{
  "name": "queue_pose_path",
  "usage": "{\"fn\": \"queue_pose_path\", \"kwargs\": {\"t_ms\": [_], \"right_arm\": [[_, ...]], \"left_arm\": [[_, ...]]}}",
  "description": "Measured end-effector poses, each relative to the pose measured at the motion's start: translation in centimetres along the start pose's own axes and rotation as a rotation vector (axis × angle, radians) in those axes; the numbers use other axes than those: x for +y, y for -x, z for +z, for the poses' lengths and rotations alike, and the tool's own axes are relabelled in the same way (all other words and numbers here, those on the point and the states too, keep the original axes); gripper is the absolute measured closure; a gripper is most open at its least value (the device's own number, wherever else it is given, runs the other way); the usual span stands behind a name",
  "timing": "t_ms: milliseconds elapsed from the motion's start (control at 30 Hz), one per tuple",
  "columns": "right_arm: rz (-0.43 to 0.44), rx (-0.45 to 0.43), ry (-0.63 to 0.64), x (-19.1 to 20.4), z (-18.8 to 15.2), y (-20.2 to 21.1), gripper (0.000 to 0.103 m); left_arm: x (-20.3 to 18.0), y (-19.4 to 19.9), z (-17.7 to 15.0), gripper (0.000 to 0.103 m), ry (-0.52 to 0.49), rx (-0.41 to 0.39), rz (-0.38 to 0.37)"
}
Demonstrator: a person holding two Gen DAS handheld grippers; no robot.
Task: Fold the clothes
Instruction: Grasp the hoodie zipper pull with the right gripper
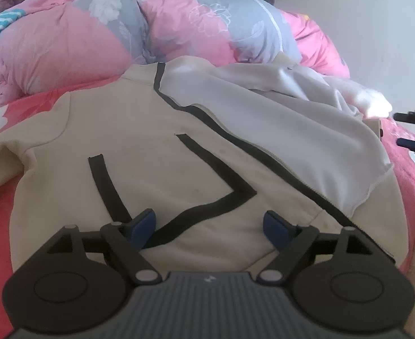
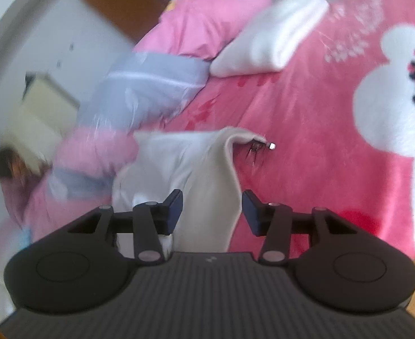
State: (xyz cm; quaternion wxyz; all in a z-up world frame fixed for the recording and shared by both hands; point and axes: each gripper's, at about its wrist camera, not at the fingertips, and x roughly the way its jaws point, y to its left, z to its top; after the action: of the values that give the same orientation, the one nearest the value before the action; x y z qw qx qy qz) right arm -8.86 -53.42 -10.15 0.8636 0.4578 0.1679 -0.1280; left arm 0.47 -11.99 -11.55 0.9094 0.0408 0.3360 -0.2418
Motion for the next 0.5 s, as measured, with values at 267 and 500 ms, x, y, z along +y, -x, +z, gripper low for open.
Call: {"fn": "queue_pose_path", "kwargs": {"t_ms": [267,500], "right_arm": [[0.042,-0.009,-0.203,-3.9,2.3,-7.2,0.061],[0.139,-0.061,-0.277,-6.6,2.0,-7.9,0.100]], "left_arm": [[-0.7,0.0,-0.4,0.015,-0.019,-0.002,0.016],[-1.0,-0.3,-0.5,0.013,-0.027,-0.005,0.026]]}}
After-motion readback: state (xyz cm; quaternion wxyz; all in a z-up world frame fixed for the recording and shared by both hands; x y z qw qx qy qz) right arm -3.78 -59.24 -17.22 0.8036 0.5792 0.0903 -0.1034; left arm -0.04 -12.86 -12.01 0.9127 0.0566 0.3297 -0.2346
